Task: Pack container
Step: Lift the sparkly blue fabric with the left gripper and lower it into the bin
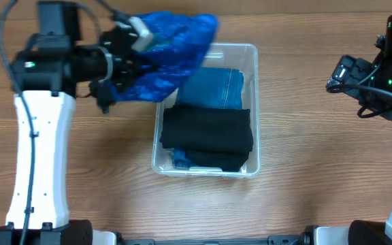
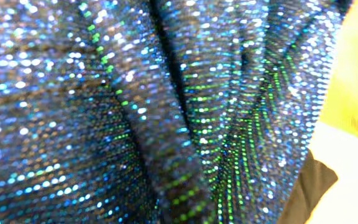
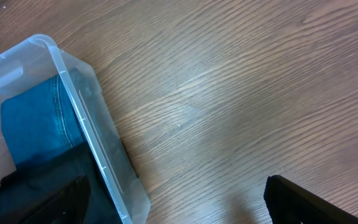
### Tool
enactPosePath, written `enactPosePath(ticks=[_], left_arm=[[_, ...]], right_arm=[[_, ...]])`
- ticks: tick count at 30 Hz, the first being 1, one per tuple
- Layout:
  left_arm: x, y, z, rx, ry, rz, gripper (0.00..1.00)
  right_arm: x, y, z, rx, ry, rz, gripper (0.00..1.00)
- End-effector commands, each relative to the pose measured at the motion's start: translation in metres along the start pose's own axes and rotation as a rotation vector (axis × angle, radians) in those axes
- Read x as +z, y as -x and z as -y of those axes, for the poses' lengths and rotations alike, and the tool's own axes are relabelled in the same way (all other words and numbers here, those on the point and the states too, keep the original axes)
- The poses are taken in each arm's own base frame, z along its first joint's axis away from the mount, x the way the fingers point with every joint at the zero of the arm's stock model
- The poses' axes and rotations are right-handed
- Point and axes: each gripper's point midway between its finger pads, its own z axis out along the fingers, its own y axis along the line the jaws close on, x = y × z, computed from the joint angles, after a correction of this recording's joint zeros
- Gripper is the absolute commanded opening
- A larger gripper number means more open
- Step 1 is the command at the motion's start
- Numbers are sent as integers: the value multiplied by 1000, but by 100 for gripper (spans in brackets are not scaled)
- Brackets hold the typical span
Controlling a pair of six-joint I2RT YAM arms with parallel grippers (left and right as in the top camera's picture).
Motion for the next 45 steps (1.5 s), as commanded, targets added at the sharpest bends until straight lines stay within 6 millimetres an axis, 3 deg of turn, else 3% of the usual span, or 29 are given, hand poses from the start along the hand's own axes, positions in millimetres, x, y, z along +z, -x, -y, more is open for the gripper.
enactPosePath(ticks=[1, 4, 9, 16, 29, 32, 36, 41, 45], left_arm=[[23, 28, 14, 294, -38, 52, 4], [55, 27, 14, 343, -64, 34, 4], [102, -4, 7, 301, -95, -78, 4], [145, -33, 13, 260, -177, -150, 4], [148, -53, 21, 199, -194, -242, 4], [154, -55, 23, 93, -195, -255, 4], [158, -58, 25, -192, -201, -263, 4], [151, -36, 18, -365, -179, -216, 4], [132, 9, -4, -444, -64, -140, 4]], right_arm=[[-8, 0, 1, -2, 13, 23, 94], [-8, 0, 1, -2, 13, 23, 94], [-8, 0, 1, -1, 14, 23, 94], [-8, 0, 1, -2, 13, 23, 94], [-8, 0, 1, -2, 13, 23, 94], [-8, 0, 1, -1, 13, 22, 94], [-7, -1, 1, -1, 13, 20, 94], [-7, -1, 1, -1, 12, 19, 94], [-7, -1, 1, -1, 12, 19, 94]])
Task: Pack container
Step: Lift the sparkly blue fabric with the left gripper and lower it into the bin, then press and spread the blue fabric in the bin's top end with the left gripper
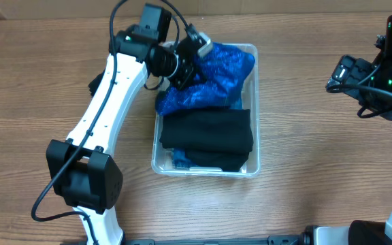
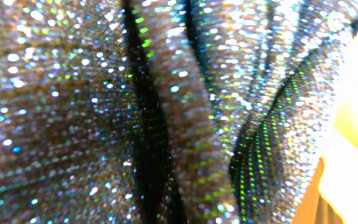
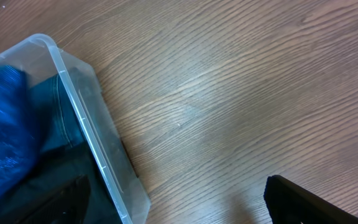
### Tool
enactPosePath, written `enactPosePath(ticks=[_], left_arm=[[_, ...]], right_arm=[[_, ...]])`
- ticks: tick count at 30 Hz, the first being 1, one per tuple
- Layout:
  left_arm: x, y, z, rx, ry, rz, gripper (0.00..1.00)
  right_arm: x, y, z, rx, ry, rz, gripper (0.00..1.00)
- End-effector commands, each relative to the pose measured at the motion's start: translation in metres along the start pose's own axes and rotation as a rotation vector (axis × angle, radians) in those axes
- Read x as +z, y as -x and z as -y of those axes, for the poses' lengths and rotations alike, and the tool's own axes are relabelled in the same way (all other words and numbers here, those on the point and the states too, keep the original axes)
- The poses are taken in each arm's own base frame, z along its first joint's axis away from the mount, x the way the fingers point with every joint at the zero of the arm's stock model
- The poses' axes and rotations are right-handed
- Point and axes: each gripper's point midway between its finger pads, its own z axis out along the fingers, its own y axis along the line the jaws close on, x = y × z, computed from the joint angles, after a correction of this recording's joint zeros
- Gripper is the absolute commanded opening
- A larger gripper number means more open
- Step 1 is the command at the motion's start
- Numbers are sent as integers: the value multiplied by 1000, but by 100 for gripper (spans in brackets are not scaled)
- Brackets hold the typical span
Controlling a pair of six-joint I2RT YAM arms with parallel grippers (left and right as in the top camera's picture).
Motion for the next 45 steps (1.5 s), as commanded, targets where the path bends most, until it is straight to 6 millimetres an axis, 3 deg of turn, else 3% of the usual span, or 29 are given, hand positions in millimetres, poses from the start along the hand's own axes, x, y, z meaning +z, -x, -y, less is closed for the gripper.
enactPosePath(ticks=[1, 5, 8, 12, 14, 16, 23, 28, 35, 39, 45], left_arm=[[-49, 64, 10, -147, 35, 183, 4], [-80, 104, 17, -349, 18, 318, 4], [-88, 109, 20, -596, -24, 339, 4], [-93, 96, 6, -955, -36, 327, 4], [-92, 83, -6, -1183, 22, 316, 4], [-90, 78, -9, -1301, 79, 333, 4], [-81, 80, 4, -1481, 365, 524, 4], [-75, 51, 16, -1815, 501, 628, 4], [-71, 41, 15, -1917, 608, 832, 4], [-67, 55, 6, -1807, 591, 845, 4], [-42, 49, -6, -1819, 574, 855, 4]], right_arm=[[-8, -1, 1, -2, 13, 20, 94], [-8, -1, 1, -2, 13, 20, 94], [-8, -1, 1, -2, 13, 20, 94], [-8, -1, 1, -2, 13, 20, 94], [-8, -1, 1, -2, 13, 20, 93], [-8, -1, 1, -2, 13, 21, 93], [-9, -1, 1, -2, 15, 24, 93], [-9, -2, 0, -2, 21, 22, 93], [-9, -4, -5, -18, 50, 10, 94], [-9, -5, -6, -21, 56, 7, 93], [-9, -4, -6, -21, 56, 7, 93]])
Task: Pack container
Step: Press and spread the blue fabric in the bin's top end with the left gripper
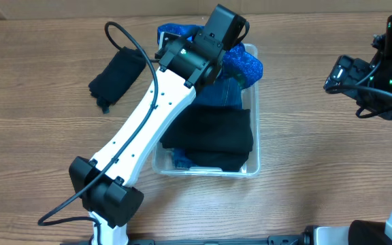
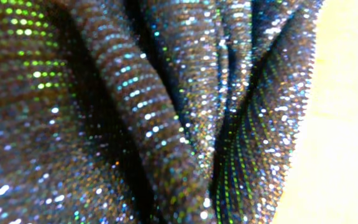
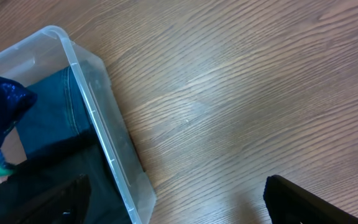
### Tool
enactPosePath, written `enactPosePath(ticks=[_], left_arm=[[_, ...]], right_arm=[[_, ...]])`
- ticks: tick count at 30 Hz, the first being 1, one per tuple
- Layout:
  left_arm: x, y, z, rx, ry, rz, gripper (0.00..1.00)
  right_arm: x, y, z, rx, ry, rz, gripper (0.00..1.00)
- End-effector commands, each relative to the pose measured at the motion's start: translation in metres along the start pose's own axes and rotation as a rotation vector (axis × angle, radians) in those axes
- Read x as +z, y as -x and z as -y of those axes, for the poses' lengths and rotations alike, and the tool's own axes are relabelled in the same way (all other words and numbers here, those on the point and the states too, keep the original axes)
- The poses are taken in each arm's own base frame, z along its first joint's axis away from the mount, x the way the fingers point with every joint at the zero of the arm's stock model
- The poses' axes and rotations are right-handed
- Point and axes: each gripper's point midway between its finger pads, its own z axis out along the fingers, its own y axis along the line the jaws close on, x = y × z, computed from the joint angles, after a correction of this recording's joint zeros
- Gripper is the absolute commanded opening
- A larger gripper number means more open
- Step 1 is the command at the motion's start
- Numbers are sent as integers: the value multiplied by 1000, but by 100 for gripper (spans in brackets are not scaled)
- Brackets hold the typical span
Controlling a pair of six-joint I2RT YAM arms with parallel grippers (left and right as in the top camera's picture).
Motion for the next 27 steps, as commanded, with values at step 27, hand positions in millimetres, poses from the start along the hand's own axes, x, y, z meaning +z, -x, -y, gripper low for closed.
enactPosePath(ticks=[27], left_arm=[[79, -20, -49, -43, 51, -33, 5]], right_arm=[[-9, -1, 1, -3, 14, 25, 93]])
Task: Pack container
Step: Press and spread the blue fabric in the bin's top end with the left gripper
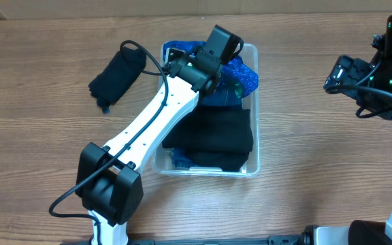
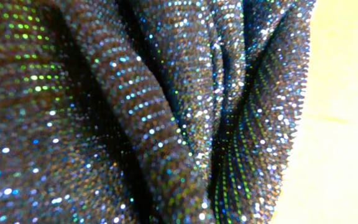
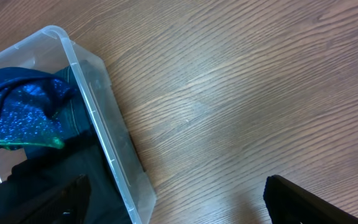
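Observation:
A clear plastic container (image 1: 256, 109) stands mid-table, with a folded black garment (image 1: 213, 136) in its near half lying on blue jeans (image 1: 182, 160). A blue sparkly garment (image 1: 242, 71) is bunched in the far end, and it also shows inside the box wall in the right wrist view (image 3: 23, 112). My left gripper (image 1: 229, 67) is down in that far end, shut on the sparkly garment (image 2: 135, 112), whose cloth fills the left wrist view and hides the fingers. My right gripper (image 3: 185, 208) hangs open over bare wood, to the right of the container rim (image 3: 98, 118).
A rolled black garment (image 1: 116, 76) lies on the wooden table left of the container. The left arm stretches diagonally from the near left across the container's left rim. The right arm (image 1: 369, 78) stays at the right side.
The blue sparkly garment was bunched high at the container's far rim and now sits lower inside the far end, spread over the jeans. The left gripper is lower too. The right arm has not moved.
My left gripper first held the blue sparkly garment in the air over the container's far left corner. Then the garment was draped over the far half. Then it was bunched at the far rim, with the container shifted slightly. It now rests in the far end.

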### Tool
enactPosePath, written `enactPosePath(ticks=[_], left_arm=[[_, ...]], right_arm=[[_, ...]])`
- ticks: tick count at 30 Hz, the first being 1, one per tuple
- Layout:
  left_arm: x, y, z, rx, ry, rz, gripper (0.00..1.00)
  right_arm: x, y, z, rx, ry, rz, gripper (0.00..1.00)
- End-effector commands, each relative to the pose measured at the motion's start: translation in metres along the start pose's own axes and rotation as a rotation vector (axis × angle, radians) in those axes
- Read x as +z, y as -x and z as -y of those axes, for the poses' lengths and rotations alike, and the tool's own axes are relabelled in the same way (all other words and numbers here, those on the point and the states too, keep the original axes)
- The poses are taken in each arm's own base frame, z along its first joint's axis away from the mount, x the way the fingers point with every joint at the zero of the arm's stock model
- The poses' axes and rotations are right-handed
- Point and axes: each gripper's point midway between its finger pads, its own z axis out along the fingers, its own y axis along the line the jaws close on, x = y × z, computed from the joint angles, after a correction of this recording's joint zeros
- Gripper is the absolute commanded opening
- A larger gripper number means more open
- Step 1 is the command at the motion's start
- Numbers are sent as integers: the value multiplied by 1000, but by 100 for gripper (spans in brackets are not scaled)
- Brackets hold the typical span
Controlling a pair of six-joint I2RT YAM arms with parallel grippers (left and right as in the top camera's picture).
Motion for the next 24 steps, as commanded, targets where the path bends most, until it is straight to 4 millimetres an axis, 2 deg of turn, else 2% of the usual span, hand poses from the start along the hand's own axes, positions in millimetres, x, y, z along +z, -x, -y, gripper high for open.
enactPosePath(ticks=[1, 3, 4, 10, 13, 17, 20, 24], left_arm=[[16, -6, -12, -17, 40, -5, 6], [19, -8, -17, -13, 57, -14, 9], [19, -9, -19, -11, 66, -19, 14], [19, -14, -22, -10, 84, -47, 64], [16, -26, -27, -9, 111, -124, 80], [7, -45, -30, -16, 141, -243, 88], [-8, -56, -26, -22, 144, -328, 92], [-29, -62, -17, -28, 126, -394, 95]], right_arm=[[-9, -1, 1, -3, 14, 25, 93], [-9, -1, 1, -3, 14, 26, 93], [-9, -1, 1, -3, 14, 26, 93], [-9, -1, 1, -3, 14, 26, 93], [-9, -1, 1, -3, 14, 25, 93], [-9, -1, 1, -3, 14, 25, 93], [-9, -1, 1, -3, 14, 25, 93], [-9, -1, 1, -3, 14, 25, 93]])
